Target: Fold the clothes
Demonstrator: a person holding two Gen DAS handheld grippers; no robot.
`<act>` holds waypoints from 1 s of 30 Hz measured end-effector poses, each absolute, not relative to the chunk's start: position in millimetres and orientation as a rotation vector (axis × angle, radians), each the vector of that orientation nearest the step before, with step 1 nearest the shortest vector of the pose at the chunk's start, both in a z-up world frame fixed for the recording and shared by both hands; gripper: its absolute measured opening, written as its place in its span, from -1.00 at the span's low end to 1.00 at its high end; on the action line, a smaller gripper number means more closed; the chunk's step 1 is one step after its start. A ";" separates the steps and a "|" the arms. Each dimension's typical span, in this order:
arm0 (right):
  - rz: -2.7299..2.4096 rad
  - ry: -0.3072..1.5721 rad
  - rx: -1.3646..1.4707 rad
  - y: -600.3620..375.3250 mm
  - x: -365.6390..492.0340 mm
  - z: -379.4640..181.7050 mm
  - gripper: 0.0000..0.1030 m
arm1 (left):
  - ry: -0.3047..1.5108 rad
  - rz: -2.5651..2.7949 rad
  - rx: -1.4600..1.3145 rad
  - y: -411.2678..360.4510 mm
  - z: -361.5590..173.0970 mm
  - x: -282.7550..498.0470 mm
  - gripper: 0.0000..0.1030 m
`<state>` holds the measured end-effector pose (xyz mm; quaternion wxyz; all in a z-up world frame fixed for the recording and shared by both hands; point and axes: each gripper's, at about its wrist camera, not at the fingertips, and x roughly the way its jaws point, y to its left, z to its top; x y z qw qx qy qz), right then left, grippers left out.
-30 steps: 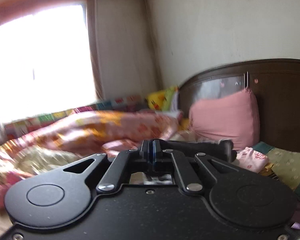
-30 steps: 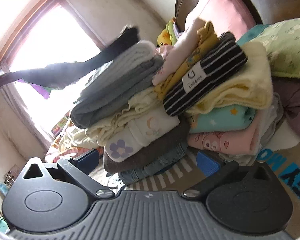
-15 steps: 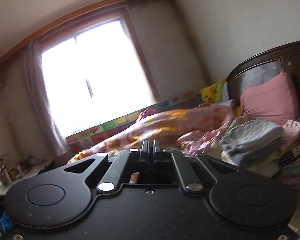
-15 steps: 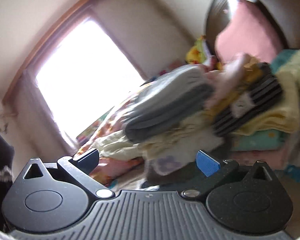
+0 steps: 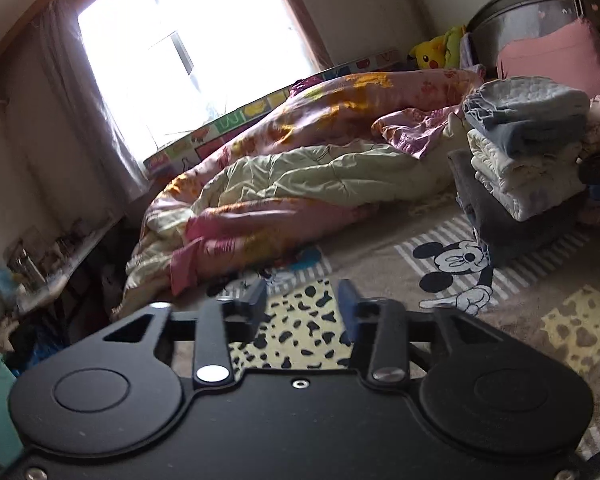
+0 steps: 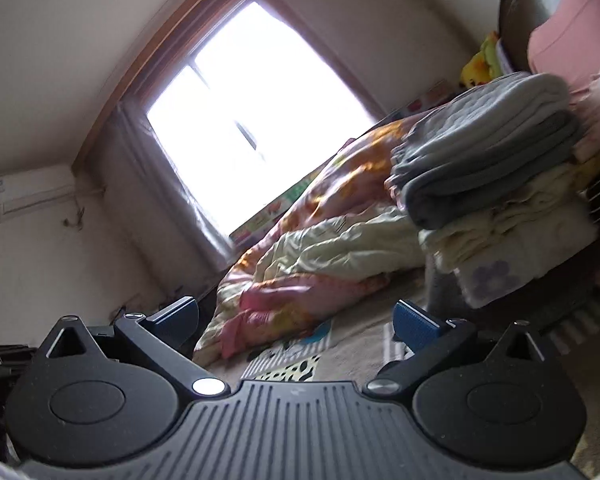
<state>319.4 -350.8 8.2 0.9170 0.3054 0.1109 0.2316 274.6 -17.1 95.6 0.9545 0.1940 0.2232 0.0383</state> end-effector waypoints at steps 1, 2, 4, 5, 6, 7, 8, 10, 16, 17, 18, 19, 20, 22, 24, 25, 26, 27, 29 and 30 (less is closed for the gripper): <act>0.487 0.234 0.623 -344.0 320.1 8.8 1.00 | 0.458 0.082 0.371 -11.0 90.8 270.2 -0.12; 0.494 0.240 0.622 -338.2 320.8 8.7 1.00 | 0.468 0.083 0.347 -3.3 88.9 264.9 -0.12; 0.508 0.254 0.632 -328.5 323.5 6.6 1.00 | 0.486 0.093 0.302 11.1 79.0 256.6 -0.12; 0.516 0.264 0.633 -324.2 324.7 4.8 1.00 | 0.497 0.098 0.281 18.2 73.7 252.7 -0.12; 0.522 0.268 0.621 -319.2 325.2 3.0 1.00 | 0.507 0.103 0.258 25.1 67.8 249.3 -0.08; 0.528 0.272 0.609 -314.2 325.6 1.2 1.00 | 0.516 0.107 0.230 31.8 59.6 247.3 0.00; 0.532 0.275 0.593 -309.1 325.8 -0.2 1.00 | 0.526 0.110 0.199 39.5 50.2 245.4 0.03; 0.528 0.284 0.547 -298.1 325.4 -0.6 1.00 | 0.547 0.116 0.136 54.7 31.3 242.1 0.06; 0.550 0.345 0.472 -265.0 330.8 -16.0 1.00 | 0.610 0.111 -0.091 92.4 -30.7 250.4 0.07; 0.553 0.359 0.458 -258.2 332.3 -20.5 1.00 | 0.621 0.109 -0.123 97.1 -40.8 253.2 0.08; 0.562 0.378 0.445 -250.2 334.0 -25.9 1.00 | 0.632 0.105 -0.154 101.3 -50.7 256.5 0.08; 0.571 0.396 0.430 -241.5 336.0 -31.1 1.00 | 0.642 0.100 -0.183 105.5 -60.2 260.0 0.08; 0.580 0.413 0.415 -232.6 338.0 -36.3 0.99 | 0.649 0.094 -0.211 109.6 -68.8 263.3 0.08; 0.600 0.427 0.379 -214.5 340.9 -46.6 0.99 | 0.657 0.080 -0.263 119.0 -83.8 268.7 0.10; 0.601 0.443 0.332 -197.4 345.8 -56.8 0.99 | 0.650 0.067 -0.304 129.5 -97.5 271.0 0.15; 0.598 0.454 0.310 -189.5 348.6 -61.9 0.99 | 0.642 0.060 -0.326 134.8 -104.8 271.9 0.17; 0.597 0.468 0.294 -182.7 351.7 -67.1 0.99 | 0.633 0.052 -0.349 140.4 -112.3 272.1 0.18; 0.593 0.484 0.279 -176.5 354.2 -72.1 0.99 | 0.620 0.044 -0.376 147.0 -120.2 270.5 0.19; 0.575 0.504 0.248 -165.3 357.2 -81.2 0.99 | 0.592 0.026 -0.438 159.3 -135.2 266.7 0.19; 0.573 0.523 0.228 -159.3 358.2 -85.8 0.99 | 0.595 0.016 -0.469 164.3 -139.7 267.5 0.19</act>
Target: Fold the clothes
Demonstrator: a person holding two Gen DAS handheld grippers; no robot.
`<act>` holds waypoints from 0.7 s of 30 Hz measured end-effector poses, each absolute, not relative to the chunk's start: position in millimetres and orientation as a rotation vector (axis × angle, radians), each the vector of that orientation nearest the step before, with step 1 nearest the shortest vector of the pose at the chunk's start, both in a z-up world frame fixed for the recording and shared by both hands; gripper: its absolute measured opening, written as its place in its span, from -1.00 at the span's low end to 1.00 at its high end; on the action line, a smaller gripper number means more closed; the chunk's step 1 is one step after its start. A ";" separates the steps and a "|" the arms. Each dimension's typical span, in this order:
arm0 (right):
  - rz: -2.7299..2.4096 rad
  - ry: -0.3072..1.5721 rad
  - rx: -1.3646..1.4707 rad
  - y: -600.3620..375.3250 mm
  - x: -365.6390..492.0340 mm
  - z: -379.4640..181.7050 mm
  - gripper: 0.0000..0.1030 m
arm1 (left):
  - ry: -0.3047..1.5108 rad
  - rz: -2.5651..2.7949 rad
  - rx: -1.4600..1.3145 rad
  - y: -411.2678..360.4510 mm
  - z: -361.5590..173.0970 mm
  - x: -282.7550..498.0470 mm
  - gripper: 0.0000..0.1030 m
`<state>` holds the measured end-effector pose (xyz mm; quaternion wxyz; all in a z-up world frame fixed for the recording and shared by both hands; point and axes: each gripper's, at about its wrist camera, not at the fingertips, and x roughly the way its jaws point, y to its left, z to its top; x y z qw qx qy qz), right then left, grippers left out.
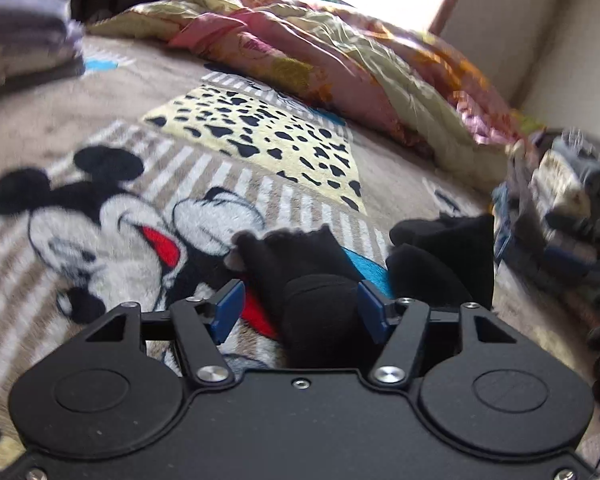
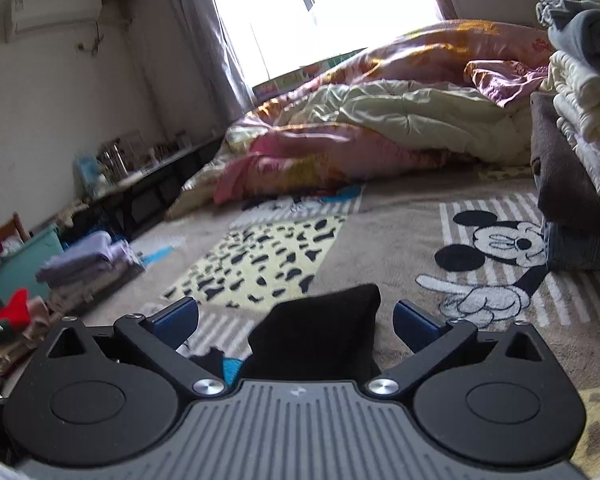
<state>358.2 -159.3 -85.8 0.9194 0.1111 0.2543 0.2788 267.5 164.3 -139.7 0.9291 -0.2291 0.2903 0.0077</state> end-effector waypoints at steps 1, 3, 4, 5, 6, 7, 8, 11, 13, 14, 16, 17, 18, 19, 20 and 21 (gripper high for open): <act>0.580 0.548 0.205 -152.5 358.9 -90.2 1.00 | 0.610 -0.005 -0.489 167.7 -140.1 271.2 0.19; 0.594 0.602 0.142 -137.7 357.8 -97.9 1.00 | 0.627 -0.045 -0.490 170.9 -136.3 279.5 0.19; 0.594 0.629 0.104 -129.4 356.0 -101.0 1.00 | 0.630 -0.051 -0.466 169.9 -132.8 283.4 0.20; 0.599 0.652 0.069 -121.6 353.5 -103.3 1.00 | 0.637 -0.056 -0.444 168.5 -130.6 286.0 0.22; 0.610 0.666 0.041 -115.4 350.0 -103.8 1.00 | 0.659 -0.070 -0.430 166.9 -130.6 287.5 0.26; 0.621 0.679 0.013 -109.2 346.4 -104.3 1.00 | 0.680 -0.083 -0.416 165.4 -130.6 288.9 0.27; 0.630 0.693 -0.012 -103.6 342.9 -104.3 1.00 | 0.701 -0.098 -0.403 164.0 -130.9 289.8 0.28; 0.642 0.734 -0.063 -94.2 333.6 -102.8 1.00 | 0.738 -0.144 -0.372 162.1 -134.1 287.6 0.32; 0.641 0.759 -0.104 -90.4 328.2 -103.8 1.00 | 0.751 -0.160 -0.373 163.3 -138.1 288.2 0.34; 0.634 0.770 -0.122 -88.9 325.9 -105.4 1.00 | 0.758 -0.160 -0.382 164.0 -141.0 289.0 0.35; 0.621 0.789 -0.139 -86.6 323.3 -109.3 1.00 | 0.770 -0.165 -0.396 163.9 -145.7 290.0 0.35; 0.616 0.799 -0.144 -85.7 322.7 -111.5 1.00 | 0.773 -0.168 -0.399 163.1 -147.3 290.1 0.35; 0.615 0.807 -0.149 -85.1 321.6 -113.2 1.00 | 0.772 -0.171 -0.395 161.2 -147.6 289.4 0.34; 0.612 0.814 -0.155 -84.2 319.3 -113.9 1.00 | 0.772 -0.181 -0.389 159.1 -147.5 288.6 0.33; 0.606 0.819 -0.163 -83.4 316.6 -113.7 1.00 | 0.771 -0.191 -0.385 156.7 -147.1 287.3 0.33; 0.597 0.824 -0.172 -83.0 313.5 -112.8 1.00 | 0.770 -0.193 -0.379 154.7 -147.2 285.9 0.25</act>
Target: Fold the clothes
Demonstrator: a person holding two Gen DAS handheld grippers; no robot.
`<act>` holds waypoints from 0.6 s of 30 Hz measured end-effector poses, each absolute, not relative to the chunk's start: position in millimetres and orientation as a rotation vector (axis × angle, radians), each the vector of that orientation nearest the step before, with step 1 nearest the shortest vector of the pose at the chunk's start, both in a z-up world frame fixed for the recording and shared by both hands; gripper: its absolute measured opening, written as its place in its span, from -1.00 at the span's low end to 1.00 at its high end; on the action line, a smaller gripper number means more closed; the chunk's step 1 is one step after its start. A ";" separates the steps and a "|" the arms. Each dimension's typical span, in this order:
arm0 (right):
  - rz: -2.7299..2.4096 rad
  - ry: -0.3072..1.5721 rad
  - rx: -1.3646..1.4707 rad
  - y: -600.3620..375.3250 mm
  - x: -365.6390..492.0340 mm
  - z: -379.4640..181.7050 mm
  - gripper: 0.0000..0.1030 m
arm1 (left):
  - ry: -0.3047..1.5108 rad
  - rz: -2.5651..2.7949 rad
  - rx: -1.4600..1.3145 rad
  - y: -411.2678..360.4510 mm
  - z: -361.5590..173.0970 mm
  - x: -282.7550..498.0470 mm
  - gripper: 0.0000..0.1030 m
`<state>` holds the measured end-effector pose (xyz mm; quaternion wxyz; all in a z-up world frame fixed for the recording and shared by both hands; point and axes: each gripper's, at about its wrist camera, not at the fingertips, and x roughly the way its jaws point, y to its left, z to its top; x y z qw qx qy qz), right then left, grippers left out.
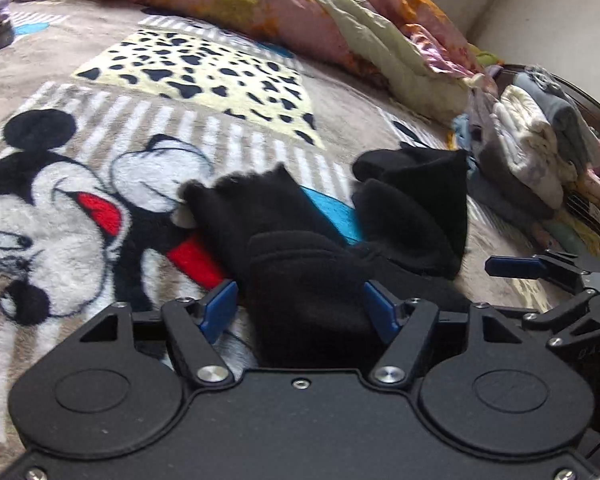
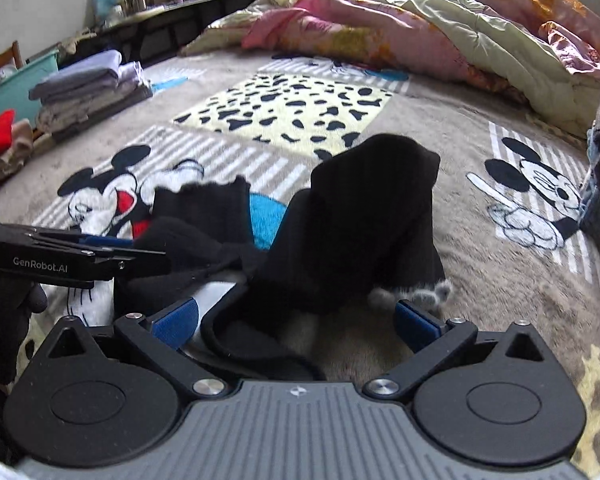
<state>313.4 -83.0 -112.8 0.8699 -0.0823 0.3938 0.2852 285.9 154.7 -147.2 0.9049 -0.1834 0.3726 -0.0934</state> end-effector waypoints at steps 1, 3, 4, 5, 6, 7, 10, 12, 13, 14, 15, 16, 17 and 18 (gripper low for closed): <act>0.588 0.828 -0.182 -82.7 310.1 -111.8 1.00 | 0.768 -0.195 -0.373 152.6 -147.3 284.6 0.18; 0.574 0.838 -0.204 -83.0 302.1 -109.5 1.00 | 0.762 -0.194 -0.354 148.6 -148.0 281.2 -0.14; 0.569 0.842 -0.218 -83.0 297.8 -108.8 1.00 | 0.759 -0.192 -0.350 147.5 -148.0 279.3 -0.37; 0.564 0.847 -0.226 -83.5 294.0 -108.6 0.99 | 0.753 -0.190 -0.347 146.7 -147.7 277.1 -0.44; 0.558 0.858 -0.223 -84.8 290.7 -109.4 1.00 | 0.743 -0.186 -0.346 146.8 -146.3 274.5 -0.60; 0.552 0.869 -0.219 -86.0 287.4 -110.5 1.00 | 0.734 -0.182 -0.346 146.7 -144.7 271.7 -0.70; 0.543 0.901 -0.211 -86.5 276.4 -118.2 1.00 | 0.707 -0.185 -0.349 144.7 -137.6 261.2 -0.81; 0.536 0.922 -0.233 -83.2 267.3 -124.3 1.00 | 0.691 -0.191 -0.344 144.5 -133.6 252.0 -0.82; 0.536 0.931 -0.249 -80.0 262.8 -126.6 1.00 | 0.685 -0.192 -0.344 144.4 -131.9 247.3 -0.82; 0.538 0.937 -0.264 -76.5 258.3 -128.5 1.00 | 0.682 -0.192 -0.347 144.7 -130.9 242.8 -0.82; 0.540 0.943 -0.279 -73.1 254.0 -130.3 1.00 | 0.679 -0.191 -0.349 146.1 -130.4 238.4 -0.83; 0.540 0.944 -0.294 -69.7 250.0 -131.6 1.00 | 0.674 -0.183 -0.354 147.8 -129.6 234.2 -0.83; 0.538 0.940 -0.312 -66.2 245.8 -132.3 1.00 | 0.668 -0.174 -0.364 151.4 -129.2 230.3 -0.83; 0.535 0.934 -0.328 -62.3 241.4 -132.9 1.00 | 0.662 -0.165 -0.375 155.1 -128.8 226.4 -0.83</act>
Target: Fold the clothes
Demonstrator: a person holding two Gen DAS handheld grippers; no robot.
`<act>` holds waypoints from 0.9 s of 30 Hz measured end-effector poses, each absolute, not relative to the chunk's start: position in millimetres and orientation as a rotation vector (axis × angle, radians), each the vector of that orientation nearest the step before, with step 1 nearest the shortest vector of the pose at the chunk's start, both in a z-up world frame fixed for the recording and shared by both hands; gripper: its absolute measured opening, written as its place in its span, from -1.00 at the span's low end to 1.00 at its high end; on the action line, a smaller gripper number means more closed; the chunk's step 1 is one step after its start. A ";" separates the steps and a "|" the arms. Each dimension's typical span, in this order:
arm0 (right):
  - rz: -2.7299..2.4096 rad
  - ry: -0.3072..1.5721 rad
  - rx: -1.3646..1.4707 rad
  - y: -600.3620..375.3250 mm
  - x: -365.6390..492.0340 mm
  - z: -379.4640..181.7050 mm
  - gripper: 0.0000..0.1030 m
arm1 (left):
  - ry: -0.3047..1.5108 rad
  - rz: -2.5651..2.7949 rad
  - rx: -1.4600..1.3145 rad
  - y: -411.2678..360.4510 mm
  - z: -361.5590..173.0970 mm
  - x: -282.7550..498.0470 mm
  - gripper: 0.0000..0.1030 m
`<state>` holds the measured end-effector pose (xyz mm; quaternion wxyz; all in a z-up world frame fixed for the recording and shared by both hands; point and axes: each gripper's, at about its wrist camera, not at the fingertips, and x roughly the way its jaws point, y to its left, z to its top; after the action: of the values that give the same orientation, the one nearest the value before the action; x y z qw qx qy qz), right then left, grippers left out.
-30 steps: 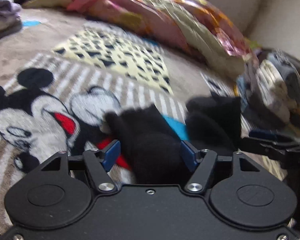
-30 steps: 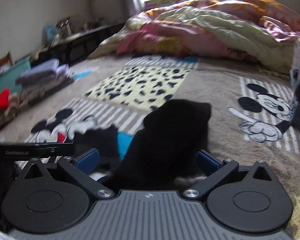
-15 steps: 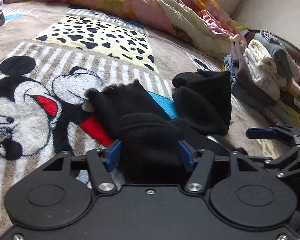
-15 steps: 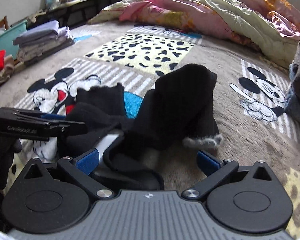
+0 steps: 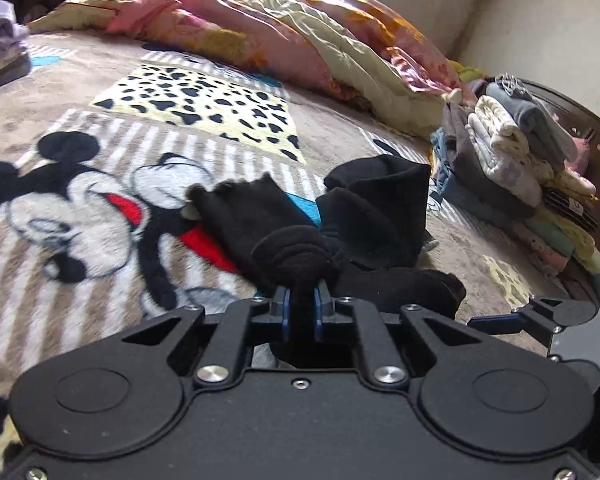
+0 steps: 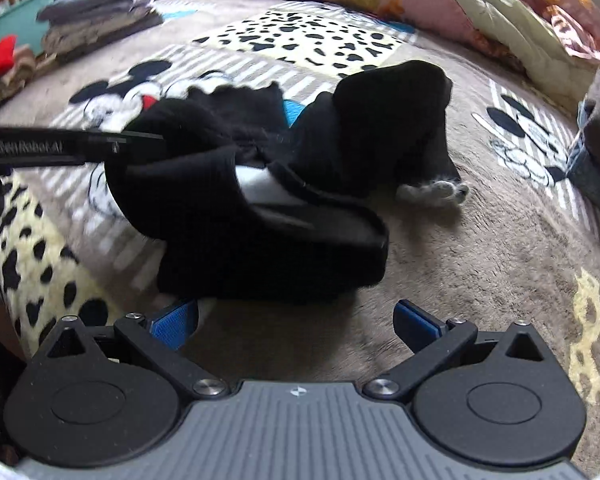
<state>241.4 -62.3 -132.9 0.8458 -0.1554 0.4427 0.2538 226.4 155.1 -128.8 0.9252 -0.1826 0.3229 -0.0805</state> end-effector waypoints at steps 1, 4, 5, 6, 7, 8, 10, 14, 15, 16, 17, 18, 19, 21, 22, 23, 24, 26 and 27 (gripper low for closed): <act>0.534 0.932 -0.337 -58.9 237.3 -133.5 1.00 | 0.656 -0.156 -0.385 158.7 -128.4 222.4 -0.83; 0.542 0.924 -0.337 -51.5 226.5 -133.0 1.00 | 0.639 -0.128 -0.418 170.2 -127.4 210.7 -0.83; 0.542 0.924 -0.334 -49.9 223.9 -132.5 1.00 | 0.633 -0.116 -0.437 176.2 -127.6 207.1 -0.83; 0.541 0.924 -0.330 -48.2 221.6 -132.3 1.00 | 0.628 -0.102 -0.456 182.3 -128.1 203.6 -0.83; 0.540 0.925 -0.325 -46.3 220.1 -132.5 1.00 | 0.625 -0.083 -0.474 188.6 -129.3 200.4 -0.83; 0.539 0.926 -0.321 -44.5 218.7 -132.8 1.00 | 0.623 -0.058 -0.489 195.1 -131.0 197.2 -0.83; 0.536 0.928 -0.311 -41.1 215.7 -133.3 1.00 | 0.624 -0.008 -0.523 208.9 -136.1 190.7 -0.83; 0.540 0.938 -0.273 -37.9 209.5 -134.6 1.00 | 0.623 0.099 -0.577 237.0 -146.2 177.2 -0.83; 0.543 0.941 -0.262 -37.8 207.7 -134.8 1.00 | 0.623 0.123 -0.594 243.0 -148.4 173.7 -0.83; 0.545 0.942 -0.251 -37.9 206.0 -134.9 1.00 | 0.626 0.144 -0.609 248.9 -150.5 170.2 -0.83; 0.544 0.942 -0.243 -38.7 204.7 -135.0 1.00 | 0.628 0.158 -0.618 255.1 -152.3 166.3 -0.83; 0.543 0.942 -0.234 -39.5 203.6 -134.9 1.00 | 0.630 0.170 -0.627 260.8 -153.9 162.9 -0.83; 0.541 0.939 -0.223 -40.1 203.0 -134.4 1.00 | 0.636 0.170 -0.632 264.5 -155.0 161.0 -0.83; 0.526 0.936 -0.204 -41.5 202.8 -133.3 0.99 | 0.684 0.106 -0.627 268.9 -155.9 162.7 -0.80; 0.507 0.929 -0.204 -41.7 202.7 -132.5 0.99 | 0.722 0.063 -0.610 270.5 -154.4 165.7 -0.62; 0.489 0.922 -0.207 -41.8 202.9 -131.6 0.99 | 0.738 0.030 -0.598 272.3 -151.6 166.5 -0.41; 0.485 0.917 -0.201 -42.4 202.6 -130.9 0.99 | 0.729 0.014 -0.603 275.8 -148.2 164.5 0.11; 0.503 0.905 -0.162 -46.7 204.8 -129.9 0.99 | 0.691 0.011 -0.631 284.8 -141.5 160.8 0.31; 0.511 0.897 -0.145 -48.5 205.9 -129.6 0.99 | 0.684 0.006 -0.645 289.0 -139.5 161.6 0.31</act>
<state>205.9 -48.5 -129.6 0.8673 -0.0692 0.4284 0.2439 161.6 289.0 -139.5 0.8915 -0.3109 0.3293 0.0028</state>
